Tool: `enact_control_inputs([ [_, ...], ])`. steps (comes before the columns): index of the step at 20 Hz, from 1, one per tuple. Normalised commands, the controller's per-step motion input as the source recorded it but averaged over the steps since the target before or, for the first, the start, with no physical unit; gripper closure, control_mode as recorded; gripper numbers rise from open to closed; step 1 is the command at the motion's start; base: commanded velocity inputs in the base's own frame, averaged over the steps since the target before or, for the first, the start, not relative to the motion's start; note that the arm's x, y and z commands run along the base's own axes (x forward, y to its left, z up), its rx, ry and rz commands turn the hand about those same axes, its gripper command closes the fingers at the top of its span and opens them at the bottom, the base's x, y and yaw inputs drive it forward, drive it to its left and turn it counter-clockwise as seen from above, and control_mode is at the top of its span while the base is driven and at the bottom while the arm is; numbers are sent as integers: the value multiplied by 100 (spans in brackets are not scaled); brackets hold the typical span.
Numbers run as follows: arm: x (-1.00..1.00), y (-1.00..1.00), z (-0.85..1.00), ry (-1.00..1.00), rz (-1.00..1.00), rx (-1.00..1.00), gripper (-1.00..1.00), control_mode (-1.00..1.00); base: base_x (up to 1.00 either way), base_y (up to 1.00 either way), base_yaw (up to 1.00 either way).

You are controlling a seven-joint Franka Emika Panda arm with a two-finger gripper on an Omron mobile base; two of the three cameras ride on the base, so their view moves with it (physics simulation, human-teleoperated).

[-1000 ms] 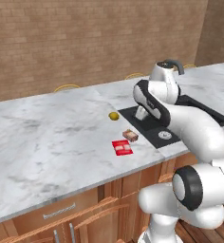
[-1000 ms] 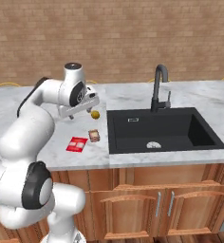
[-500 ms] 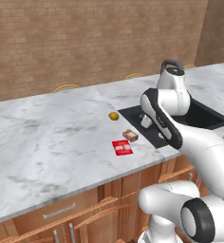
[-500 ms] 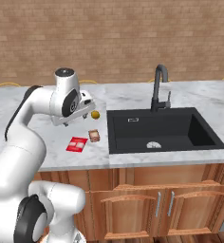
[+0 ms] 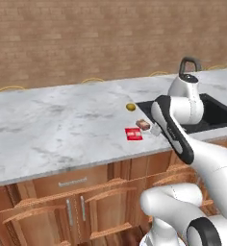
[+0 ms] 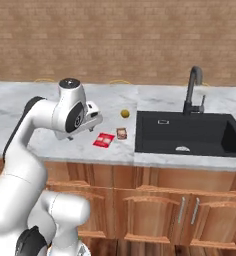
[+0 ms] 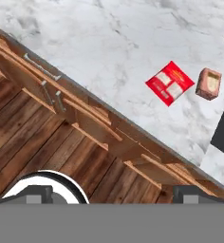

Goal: Open the cabinet. Pick the bar soap and place it next to the sink. Then close the cabinet.

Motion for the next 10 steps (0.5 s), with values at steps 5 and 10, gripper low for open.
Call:
enact_control_inputs([
  [5, 0, 0, 0, 0, 0, 0, -100, 100, -48, 17, 73],
  [10, 0, 0, 0, 0, 0, 0, -100, 100, -19, 25, 77],
])
